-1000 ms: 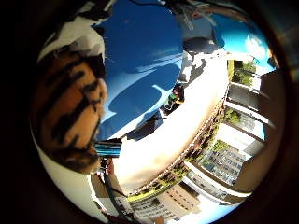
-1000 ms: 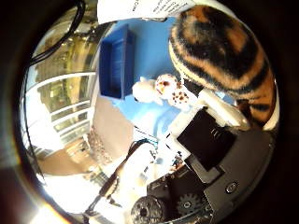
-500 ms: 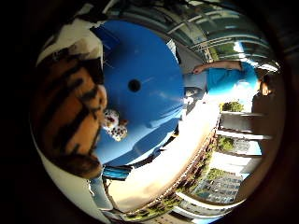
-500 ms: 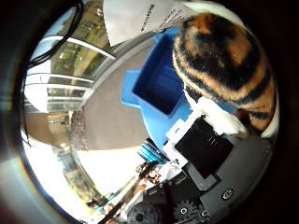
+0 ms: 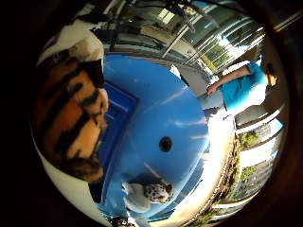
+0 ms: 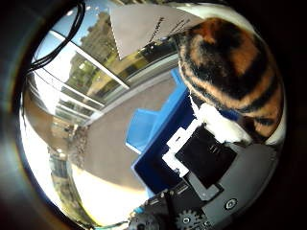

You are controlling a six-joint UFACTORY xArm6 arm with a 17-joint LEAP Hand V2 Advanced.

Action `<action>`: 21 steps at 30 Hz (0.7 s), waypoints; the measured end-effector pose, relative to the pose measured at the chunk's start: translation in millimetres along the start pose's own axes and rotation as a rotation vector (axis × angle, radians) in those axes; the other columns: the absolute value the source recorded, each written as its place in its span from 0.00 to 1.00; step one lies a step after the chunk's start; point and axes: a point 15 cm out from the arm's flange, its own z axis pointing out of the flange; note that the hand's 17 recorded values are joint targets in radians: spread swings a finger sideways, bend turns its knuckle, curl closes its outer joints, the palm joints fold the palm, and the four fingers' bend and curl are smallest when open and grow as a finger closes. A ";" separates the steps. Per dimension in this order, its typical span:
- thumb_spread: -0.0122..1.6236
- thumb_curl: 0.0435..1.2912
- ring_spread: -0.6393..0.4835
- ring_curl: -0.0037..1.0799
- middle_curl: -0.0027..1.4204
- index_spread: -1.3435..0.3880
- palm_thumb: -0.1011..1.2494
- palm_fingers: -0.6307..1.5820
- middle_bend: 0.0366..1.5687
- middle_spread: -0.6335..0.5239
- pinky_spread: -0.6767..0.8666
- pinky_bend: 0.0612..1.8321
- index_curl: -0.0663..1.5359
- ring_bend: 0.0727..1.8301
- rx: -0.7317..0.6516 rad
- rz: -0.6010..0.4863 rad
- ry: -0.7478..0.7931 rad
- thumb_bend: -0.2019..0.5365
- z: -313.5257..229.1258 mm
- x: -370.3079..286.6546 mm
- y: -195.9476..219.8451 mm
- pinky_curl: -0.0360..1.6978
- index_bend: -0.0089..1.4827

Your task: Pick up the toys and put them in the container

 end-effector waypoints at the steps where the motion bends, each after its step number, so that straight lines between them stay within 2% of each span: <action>1: 0.60 0.66 0.46 0.79 0.85 0.15 0.69 0.66 0.74 0.31 0.53 0.82 0.03 0.80 -0.001 0.003 0.000 0.21 6.7 0.6 0.3 0.54 0.69; 5: 0.63 0.63 0.51 0.73 0.80 0.23 0.65 0.71 0.69 0.33 0.55 0.76 0.06 0.74 -0.011 0.010 0.003 0.22 25.5 4.7 3.4 0.52 0.78; 6: 0.64 0.61 0.55 0.67 0.74 0.32 0.62 0.68 0.61 0.35 0.58 0.71 0.09 0.65 -0.016 0.007 0.004 0.21 26.4 6.5 4.5 0.50 0.81; 7: 0.64 0.60 0.56 0.67 0.72 0.34 0.61 0.63 0.57 0.34 0.58 0.71 0.09 0.63 -0.021 0.004 0.005 0.21 27.1 8.7 6.0 0.50 0.79; 9: 0.65 0.57 0.61 0.65 0.64 0.42 0.58 0.41 0.38 0.36 0.61 0.72 0.08 0.60 -0.031 -0.010 0.007 0.21 27.6 13.6 8.5 0.50 0.68; 12: 0.65 0.52 0.69 0.54 0.54 0.49 0.56 0.27 0.26 0.41 0.65 0.64 0.08 0.50 -0.055 -0.048 0.008 0.22 25.5 21.6 14.4 0.46 0.58; 18: 0.66 0.45 0.76 0.39 0.40 0.53 0.52 0.25 0.14 0.51 0.71 0.59 0.07 0.40 -0.120 -0.116 0.000 0.22 -0.5 21.9 30.1 0.38 0.36; 21: 0.66 0.42 0.78 0.36 0.37 0.53 0.51 0.26 0.11 0.54 0.73 0.56 0.09 0.36 -0.148 -0.124 -0.002 0.22 -26.3 25.9 38.3 0.36 0.30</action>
